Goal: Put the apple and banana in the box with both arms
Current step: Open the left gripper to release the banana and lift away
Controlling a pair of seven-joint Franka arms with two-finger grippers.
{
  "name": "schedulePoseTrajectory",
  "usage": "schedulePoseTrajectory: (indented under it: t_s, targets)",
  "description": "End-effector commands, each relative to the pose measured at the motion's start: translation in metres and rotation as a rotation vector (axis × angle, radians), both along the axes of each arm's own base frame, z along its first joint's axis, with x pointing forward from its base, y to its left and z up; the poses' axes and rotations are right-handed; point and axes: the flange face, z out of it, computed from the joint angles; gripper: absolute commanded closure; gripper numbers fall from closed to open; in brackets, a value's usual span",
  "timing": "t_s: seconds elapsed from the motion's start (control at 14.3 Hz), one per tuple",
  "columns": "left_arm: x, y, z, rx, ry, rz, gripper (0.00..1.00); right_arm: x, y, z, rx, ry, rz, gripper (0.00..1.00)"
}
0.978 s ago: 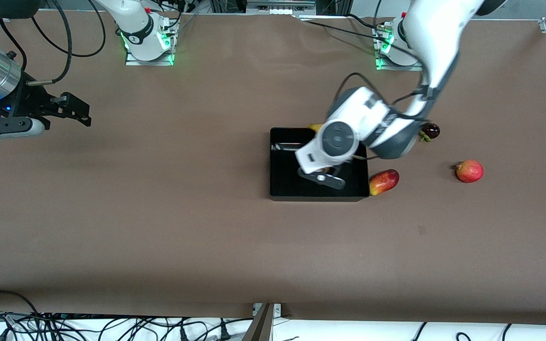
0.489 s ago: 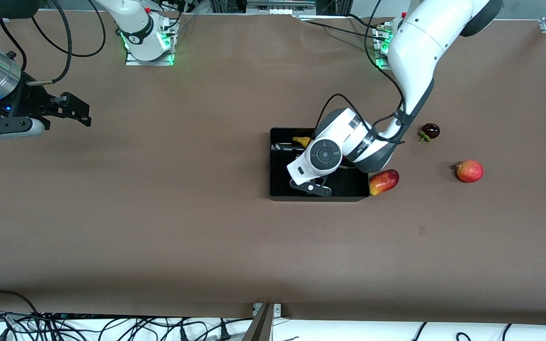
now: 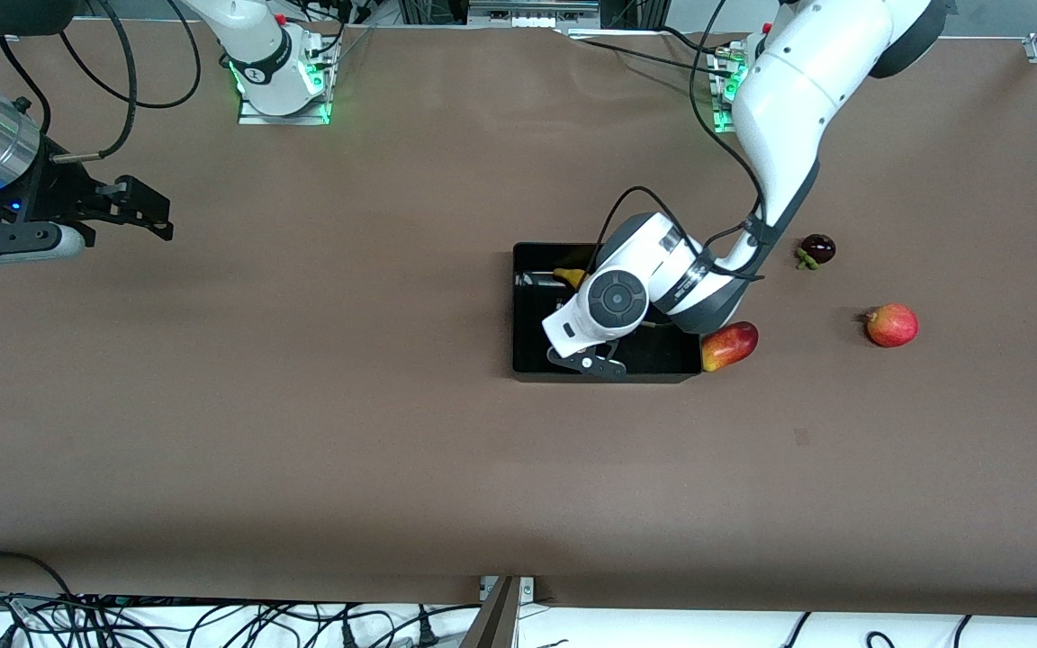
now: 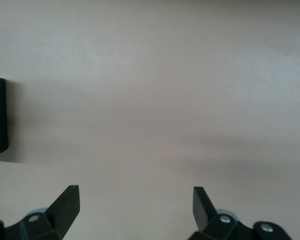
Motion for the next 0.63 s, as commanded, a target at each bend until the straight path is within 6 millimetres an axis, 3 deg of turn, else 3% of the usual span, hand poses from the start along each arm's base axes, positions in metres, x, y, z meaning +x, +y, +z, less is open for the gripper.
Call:
schedulePoseTrajectory:
  t_s: [0.0, 0.14, 0.28, 0.42, 0.49, 0.56]
  targets:
    - [0.013, 0.046, 0.119, 0.032, -0.095, 0.049, 0.00, 0.001, 0.000, 0.004, -0.005, -0.006, -0.006, 0.00]
    - [0.027, 0.106, 0.187, 0.064, -0.122, 0.124, 0.00, 0.001, 0.000, 0.004, -0.005, -0.006, -0.006, 0.00]
    - [0.032, 0.153, 0.247, 0.080, -0.132, 0.114, 0.00, 0.001, 0.000, 0.004, -0.003, -0.008, -0.006, 0.00]
    - [0.033, 0.201, 0.286, 0.091, -0.115, 0.104, 0.00, 0.001, 0.000, 0.004, -0.004, -0.006, -0.006, 0.00]
    - [0.023, 0.213, 0.308, 0.074, -0.126, 0.105, 0.00, 0.001, 0.000, 0.004, -0.004, -0.006, -0.006, 0.00]
    - [0.009, 0.226, 0.316, 0.047, -0.104, 0.138, 0.00, 0.001, 0.000, 0.004, -0.004, -0.006, -0.006, 0.00]
